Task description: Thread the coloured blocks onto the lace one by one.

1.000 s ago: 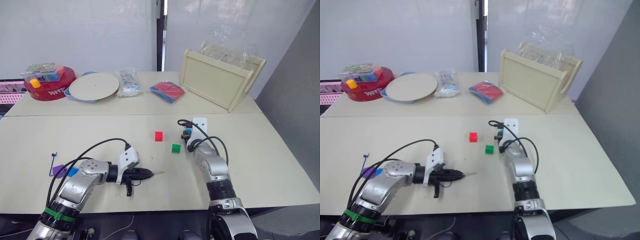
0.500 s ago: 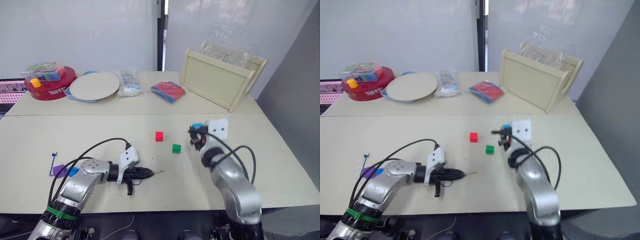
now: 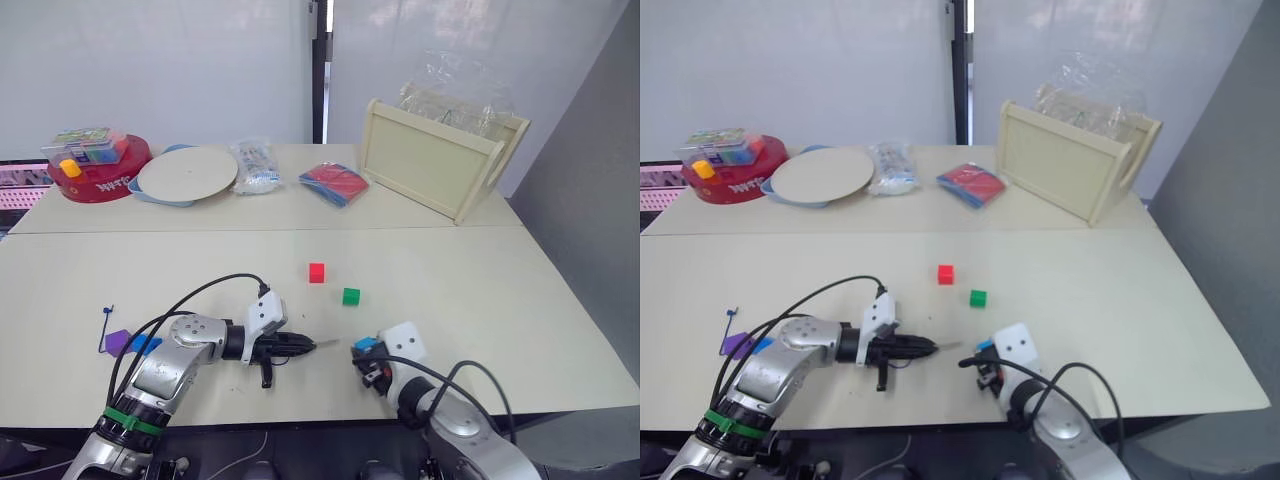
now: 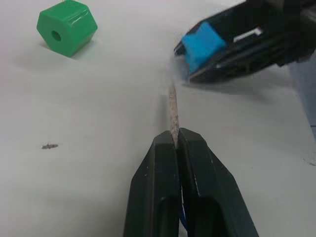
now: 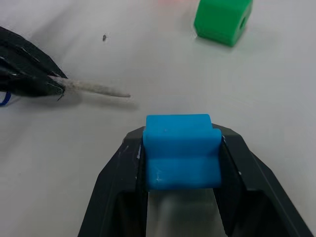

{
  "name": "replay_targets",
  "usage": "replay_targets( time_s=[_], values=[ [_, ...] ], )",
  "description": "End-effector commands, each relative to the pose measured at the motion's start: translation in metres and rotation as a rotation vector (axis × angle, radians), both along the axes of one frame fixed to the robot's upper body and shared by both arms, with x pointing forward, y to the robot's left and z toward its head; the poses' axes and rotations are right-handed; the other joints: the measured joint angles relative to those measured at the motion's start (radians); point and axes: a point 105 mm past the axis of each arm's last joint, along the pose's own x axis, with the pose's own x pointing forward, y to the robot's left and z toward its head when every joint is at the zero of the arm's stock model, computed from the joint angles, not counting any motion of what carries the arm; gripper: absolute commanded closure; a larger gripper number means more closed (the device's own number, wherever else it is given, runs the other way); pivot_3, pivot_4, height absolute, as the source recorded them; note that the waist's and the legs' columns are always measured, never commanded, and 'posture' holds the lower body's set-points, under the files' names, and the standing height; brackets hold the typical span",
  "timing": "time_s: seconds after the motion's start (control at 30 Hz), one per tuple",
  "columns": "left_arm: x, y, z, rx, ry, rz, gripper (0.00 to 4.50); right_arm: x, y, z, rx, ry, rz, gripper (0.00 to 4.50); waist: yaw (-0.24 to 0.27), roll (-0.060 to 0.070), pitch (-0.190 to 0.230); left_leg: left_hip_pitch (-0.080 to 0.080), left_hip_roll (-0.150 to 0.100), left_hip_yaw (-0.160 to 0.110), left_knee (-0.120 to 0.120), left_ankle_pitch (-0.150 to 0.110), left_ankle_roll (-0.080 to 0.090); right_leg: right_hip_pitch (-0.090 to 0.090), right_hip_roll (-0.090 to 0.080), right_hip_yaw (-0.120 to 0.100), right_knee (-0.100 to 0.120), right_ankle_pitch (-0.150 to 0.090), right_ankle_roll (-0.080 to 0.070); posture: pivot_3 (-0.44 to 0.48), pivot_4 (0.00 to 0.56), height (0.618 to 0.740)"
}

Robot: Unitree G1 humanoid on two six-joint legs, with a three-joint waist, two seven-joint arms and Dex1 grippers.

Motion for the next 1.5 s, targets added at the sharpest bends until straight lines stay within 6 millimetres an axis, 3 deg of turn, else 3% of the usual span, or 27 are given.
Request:
replay_targets(
  time_s=[0.03,0.1,0.17,0.4,0.53,0.73,0.97,1.23,1.5],
  values=[
    [0.001,-0.003,0.008,-0.002,-0.033,-0.018,4.5,0.003,0.004,0.005,0.025,-0.03,0.019,3.3,0.002,0.0,0.0,0.0,0.0,0.0,0.0,0.0,0.0,0.0,0.0,0.0,0.0,0.0,0.0,0.0,0.15,0.74],
    [0.001,-0.003,0.008,-0.002,-0.033,-0.017,4.5,0.002,0.004,0.003,0.039,-0.017,0.02,3.3,0.006,0.0,0.0,0.0,0.0,0.0,0.0,0.0,0.0,0.0,0.0,0.0,0.0,0.0,0.0,0.0,0.15,0.74],
    [0.001,-0.003,0.009,-0.002,-0.033,-0.014,4.5,0.003,0.003,0.008,0.063,-0.027,0.013,2.28,0.006,0.0,0.0,-0.001,0.0,0.0,0.0,0.0,0.0,0.0,0.0,0.0,-0.001,0.0,0.0,0.0,0.15,0.74],
    [-0.001,-0.002,0.009,-0.003,-0.03,-0.009,4.5,0.001,-0.003,0.04,0.039,-0.098,0.205,0.01,0.005,0.0,0.0,-0.001,0.0,0.0,0.0,0.0,0.0,0.0,0.0,0.0,-0.001,0.0,0.0,0.0,0.15,0.74],
    [-0.005,-0.002,0.01,0.0,-0.027,-0.023,4.5,-0.008,-0.008,0.054,-0.007,-0.053,0.515,0.01,0.004,0.0,0.0,0.0,0.0,0.0,0.0,0.0,0.0,0.001,0.0,-0.001,-0.001,0.0,0.0,0.0,0.15,0.74],
    [-0.008,-0.002,0.012,0.011,-0.017,-0.046,4.5,0.012,-0.02,0.058,-0.163,-0.039,0.738,0.01,0.004,0.0,0.0,0.0,0.0,0.0,0.002,0.0,0.001,0.002,0.0,-0.001,-0.001,0.0,0.0,0.0,0.15,0.74],
    [-0.008,-0.002,0.014,0.015,-0.018,-0.052,4.5,0.029,-0.018,0.023,-0.371,-0.035,1.012,0.01,0.005,0.0,0.0,-0.001,0.0,0.0,0.004,-0.001,0.001,0.002,0.0,-0.001,-0.002,0.0,0.0,0.0,0.15,0.74],
    [-0.013,-0.003,0.014,0.037,-0.014,-0.065,4.5,0.039,-0.019,0.017,-0.394,-0.067,1.1,0.01,0.006,0.0,0.0,-0.001,0.0,0.0,0.005,0.0,0.001,0.002,0.0,-0.001,-0.001,0.0,0.0,0.0,0.15,0.74],
    [-0.015,-0.009,0.01,0.062,-0.015,-0.055,4.5,0.043,-0.015,0.012,-0.386,-0.089,1.083,2.49,0.006,0.0,0.0,-0.001,0.0,0.0,0.006,0.0,0.001,0.002,0.0,-0.001,-0.001,0.0,0.0,0.0,0.15,0.74]
  ],
)
